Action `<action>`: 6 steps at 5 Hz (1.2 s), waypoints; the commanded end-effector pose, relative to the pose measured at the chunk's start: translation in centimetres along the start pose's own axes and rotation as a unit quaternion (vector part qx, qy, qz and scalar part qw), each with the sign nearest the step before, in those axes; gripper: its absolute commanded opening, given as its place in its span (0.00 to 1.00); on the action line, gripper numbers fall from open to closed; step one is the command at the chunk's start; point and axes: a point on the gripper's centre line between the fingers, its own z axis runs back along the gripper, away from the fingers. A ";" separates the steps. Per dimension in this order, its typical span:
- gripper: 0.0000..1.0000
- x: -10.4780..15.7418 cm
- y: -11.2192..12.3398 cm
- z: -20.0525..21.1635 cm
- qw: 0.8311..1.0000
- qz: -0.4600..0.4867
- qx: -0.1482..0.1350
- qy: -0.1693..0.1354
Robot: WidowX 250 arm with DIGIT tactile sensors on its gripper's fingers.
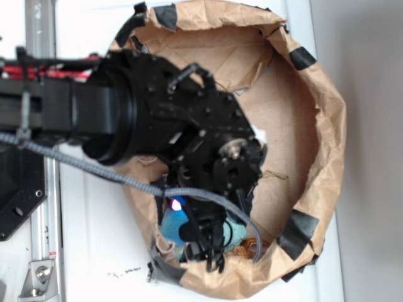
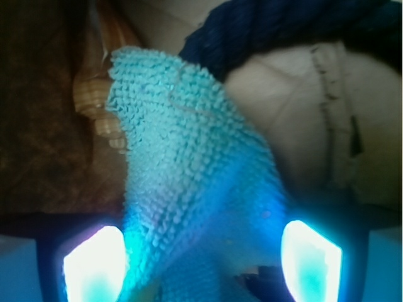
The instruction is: Grab the blue cloth.
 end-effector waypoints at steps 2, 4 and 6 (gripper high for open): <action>0.00 -1.5 -1.0 -4.5 0.998 -0.052 0.028 -0.005; 0.00 -1.4 -0.3 -3.0 0.997 -0.060 0.028 -0.038; 0.00 -1.2 0.3 -1.2 0.993 -0.074 0.047 -0.073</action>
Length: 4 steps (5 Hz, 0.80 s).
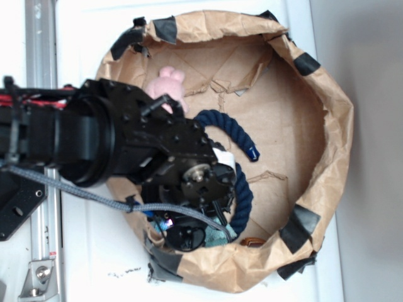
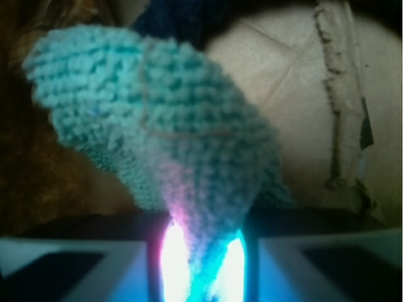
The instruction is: Grab the blue cloth.
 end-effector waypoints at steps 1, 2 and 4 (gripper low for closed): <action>0.00 -0.6 0.9 6.0 0.983 -0.034 0.133 -0.123; 0.00 -1.1 2.6 12.3 0.957 0.001 0.203 -0.206; 0.00 0.5 5.8 18.9 0.947 -0.006 0.225 -0.227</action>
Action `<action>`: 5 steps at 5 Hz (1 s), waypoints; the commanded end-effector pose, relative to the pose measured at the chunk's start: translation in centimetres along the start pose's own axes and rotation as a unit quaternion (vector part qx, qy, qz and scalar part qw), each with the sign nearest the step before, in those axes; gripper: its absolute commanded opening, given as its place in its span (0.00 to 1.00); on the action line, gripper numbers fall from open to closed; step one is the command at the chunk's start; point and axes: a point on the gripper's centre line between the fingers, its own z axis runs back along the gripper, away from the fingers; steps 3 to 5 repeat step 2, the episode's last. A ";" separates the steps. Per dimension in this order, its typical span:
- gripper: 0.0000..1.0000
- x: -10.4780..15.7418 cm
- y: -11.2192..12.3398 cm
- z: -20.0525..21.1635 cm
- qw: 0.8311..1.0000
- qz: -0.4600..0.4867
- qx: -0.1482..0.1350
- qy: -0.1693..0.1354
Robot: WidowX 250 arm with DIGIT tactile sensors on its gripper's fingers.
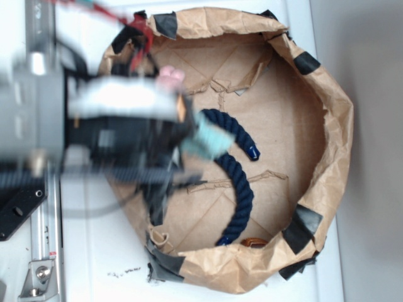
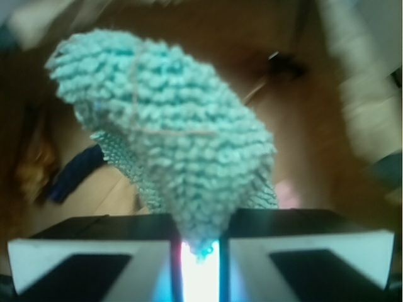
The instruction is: Grab the blue cloth.
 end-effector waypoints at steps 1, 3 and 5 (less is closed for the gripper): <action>0.00 2.7 2.9 3.0 0.999 -0.011 0.016 -0.042; 0.00 2.8 2.4 2.6 0.999 -0.023 0.018 -0.021; 0.00 2.8 2.4 2.6 0.999 -0.023 0.018 -0.021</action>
